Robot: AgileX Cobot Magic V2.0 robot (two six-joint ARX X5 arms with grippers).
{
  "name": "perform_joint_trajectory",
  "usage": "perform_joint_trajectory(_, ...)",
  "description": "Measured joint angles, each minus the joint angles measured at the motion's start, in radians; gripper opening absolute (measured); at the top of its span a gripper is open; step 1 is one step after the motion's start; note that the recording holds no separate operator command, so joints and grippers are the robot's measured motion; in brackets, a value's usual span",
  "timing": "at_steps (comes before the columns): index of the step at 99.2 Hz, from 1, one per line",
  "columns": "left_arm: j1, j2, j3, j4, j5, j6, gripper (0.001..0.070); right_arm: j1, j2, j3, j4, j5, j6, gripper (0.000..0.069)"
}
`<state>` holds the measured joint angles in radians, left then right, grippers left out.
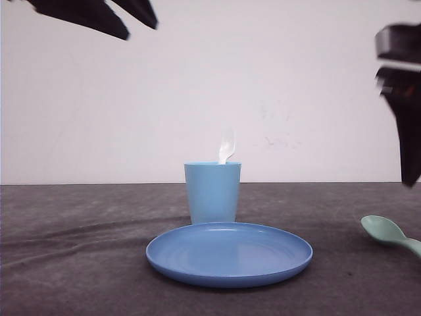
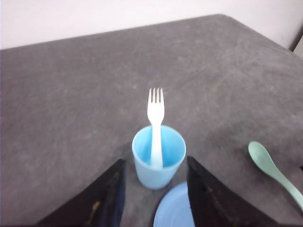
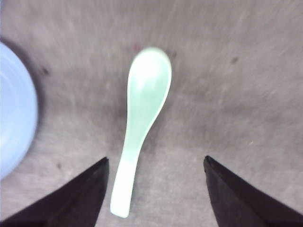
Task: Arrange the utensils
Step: 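Lower the right gripper onto the mint-green spoon and grasp it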
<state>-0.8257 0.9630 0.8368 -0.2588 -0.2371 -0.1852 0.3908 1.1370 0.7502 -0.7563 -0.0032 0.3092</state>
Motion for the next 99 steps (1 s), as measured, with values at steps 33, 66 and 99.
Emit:
perform_joint_trajectory(33,-0.003,-0.089,0.0,-0.121,0.0,-0.011,0.0233,0.089,0.17,0.0,0.045,0.046,0.057,0.0395)
perform_joint_trajectory(66,-0.003,-0.095,0.0,-0.179,0.0,-0.014,0.0233,0.119,0.28,0.0,0.108,0.06,0.087,0.0236)
perform_joint_trajectory(99,-0.003,-0.095,0.0,-0.202,0.0,-0.014,0.0233,0.119,0.287,0.002,0.118,0.085,0.089,0.0079)
